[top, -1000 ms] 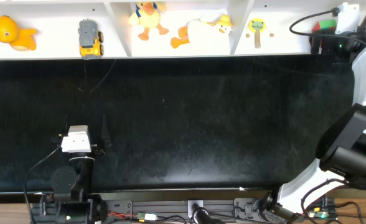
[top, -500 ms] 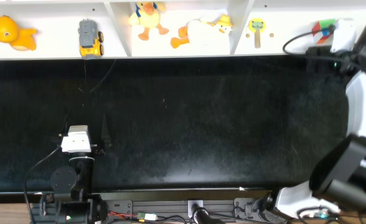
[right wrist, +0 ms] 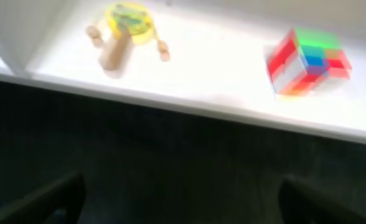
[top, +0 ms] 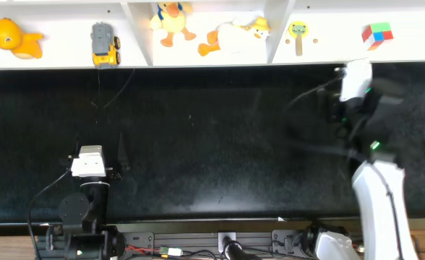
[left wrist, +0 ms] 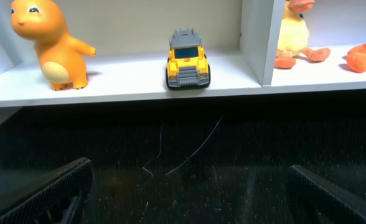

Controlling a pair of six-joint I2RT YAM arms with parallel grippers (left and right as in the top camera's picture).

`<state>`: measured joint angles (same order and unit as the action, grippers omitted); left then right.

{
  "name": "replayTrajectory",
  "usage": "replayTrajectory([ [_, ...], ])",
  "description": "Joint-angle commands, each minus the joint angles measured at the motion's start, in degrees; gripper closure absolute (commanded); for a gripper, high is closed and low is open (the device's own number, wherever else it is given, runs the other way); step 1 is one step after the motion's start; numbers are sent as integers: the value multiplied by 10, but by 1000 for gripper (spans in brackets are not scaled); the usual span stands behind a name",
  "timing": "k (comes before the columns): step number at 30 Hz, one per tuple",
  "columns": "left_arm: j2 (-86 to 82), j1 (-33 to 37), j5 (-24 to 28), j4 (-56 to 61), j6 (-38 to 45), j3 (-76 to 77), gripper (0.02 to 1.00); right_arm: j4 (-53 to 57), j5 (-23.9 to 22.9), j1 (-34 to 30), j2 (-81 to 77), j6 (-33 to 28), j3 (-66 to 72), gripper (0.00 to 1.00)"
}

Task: Store Toys

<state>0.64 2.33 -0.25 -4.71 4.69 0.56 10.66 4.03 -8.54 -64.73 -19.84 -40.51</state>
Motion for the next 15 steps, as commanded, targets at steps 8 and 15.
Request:
replayTrajectory([
  [8, -5, -1, 1, -1, 9, -1, 20, -163, -66, 217, 62, 127, 127, 7],
  [15, -5, -1, 1, -2, 9, -1, 20, -200, -66, 226, 171, 163, 251, 5],
])
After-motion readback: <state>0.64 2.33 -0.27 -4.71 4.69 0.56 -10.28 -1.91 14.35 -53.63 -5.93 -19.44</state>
